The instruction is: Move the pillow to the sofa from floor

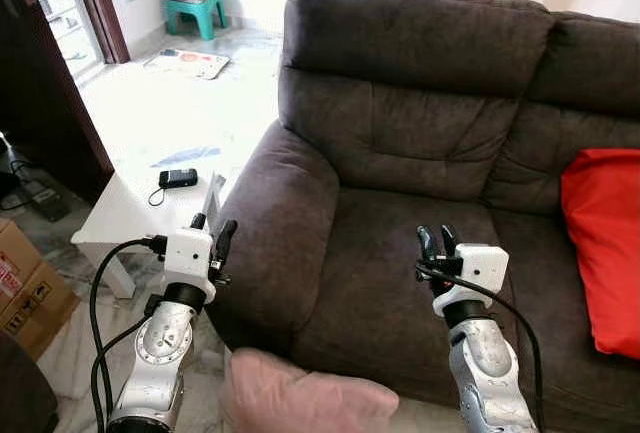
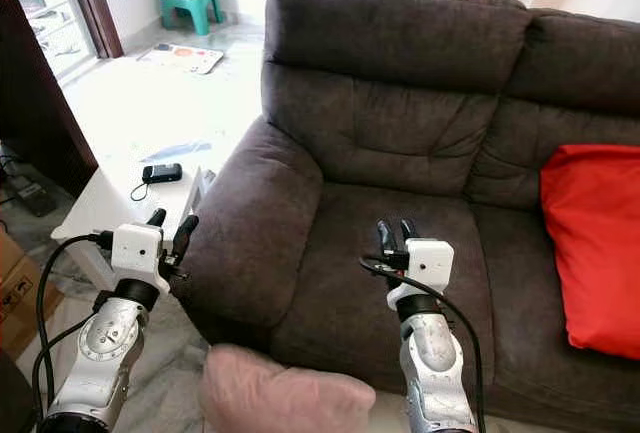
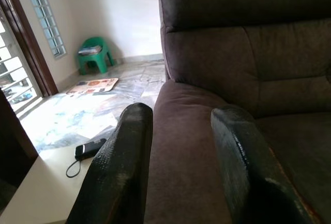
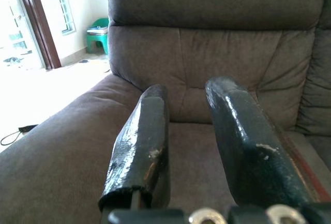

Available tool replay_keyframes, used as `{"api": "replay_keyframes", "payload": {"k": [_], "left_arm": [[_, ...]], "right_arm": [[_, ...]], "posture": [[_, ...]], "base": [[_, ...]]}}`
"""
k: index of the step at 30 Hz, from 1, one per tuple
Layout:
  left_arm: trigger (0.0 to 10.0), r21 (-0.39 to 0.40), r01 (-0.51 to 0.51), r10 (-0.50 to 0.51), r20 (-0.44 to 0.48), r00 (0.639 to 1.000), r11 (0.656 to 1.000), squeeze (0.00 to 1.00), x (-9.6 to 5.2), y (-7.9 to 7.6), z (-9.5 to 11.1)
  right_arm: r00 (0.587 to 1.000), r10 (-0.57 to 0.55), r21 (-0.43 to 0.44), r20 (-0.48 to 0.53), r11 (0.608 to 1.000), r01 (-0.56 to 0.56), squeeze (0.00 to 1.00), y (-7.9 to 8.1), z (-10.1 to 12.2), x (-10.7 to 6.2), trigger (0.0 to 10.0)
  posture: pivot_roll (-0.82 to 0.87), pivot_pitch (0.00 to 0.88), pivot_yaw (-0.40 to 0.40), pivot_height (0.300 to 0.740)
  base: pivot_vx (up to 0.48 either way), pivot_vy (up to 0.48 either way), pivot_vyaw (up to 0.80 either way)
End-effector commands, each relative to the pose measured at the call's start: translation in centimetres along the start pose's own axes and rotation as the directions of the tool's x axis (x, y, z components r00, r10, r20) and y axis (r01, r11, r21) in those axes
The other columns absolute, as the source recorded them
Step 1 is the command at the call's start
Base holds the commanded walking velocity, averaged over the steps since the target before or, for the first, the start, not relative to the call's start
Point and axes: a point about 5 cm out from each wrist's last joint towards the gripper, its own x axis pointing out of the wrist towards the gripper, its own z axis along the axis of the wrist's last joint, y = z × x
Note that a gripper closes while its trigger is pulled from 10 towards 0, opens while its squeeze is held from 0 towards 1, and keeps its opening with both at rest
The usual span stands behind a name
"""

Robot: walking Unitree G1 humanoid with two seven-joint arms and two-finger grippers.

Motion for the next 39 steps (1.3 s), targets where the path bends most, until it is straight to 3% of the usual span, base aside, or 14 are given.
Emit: {"api": "replay_keyframes", "payload": {"k": [1,16,22,39], "left_arm": [[10.0,0.000,0.015,-0.015,0.013,1.000,1.000,0.00,0.24,-0.16,0.46],[10.0,-0.010,0.009,-0.009,0.005,1.000,1.000,0.00,0.22,-0.04,0.41],[10.0,-0.010,0.009,-0.009,0.010,1.000,1.000,0.00,0.23,0.01,0.48],[10.0,0.012,0.033,-0.033,0.019,0.999,0.999,0.00,0.44,-0.18,0.81]], "right_arm": [[1.000,-0.007,-0.001,-0.007,1.000,0.007,0.00,-0.16,0.01,0.00,10.0],[1.000,0.003,-0.004,-0.011,1.000,-0.004,0.00,0.04,0.00,0.15,10.0],[1.000,0.006,-0.001,-0.008,1.000,-0.006,0.00,0.12,0.02,0.23,10.0],[1.000,0.007,0.007,0.005,1.000,-0.007,0.00,0.47,0.06,0.34,10.0]], "posture": [[0.11,0.021,-0.041,0.740],[0.12,0.024,-0.043,0.740],[0.12,0.022,-0.043,0.740],[0.13,0.018,-0.034,0.740]], "base": [[0.000,0.000,-0.58],[0.000,0.000,-0.74],[0.000,0.430,-0.63],[0.000,0.000,0.00]]}}
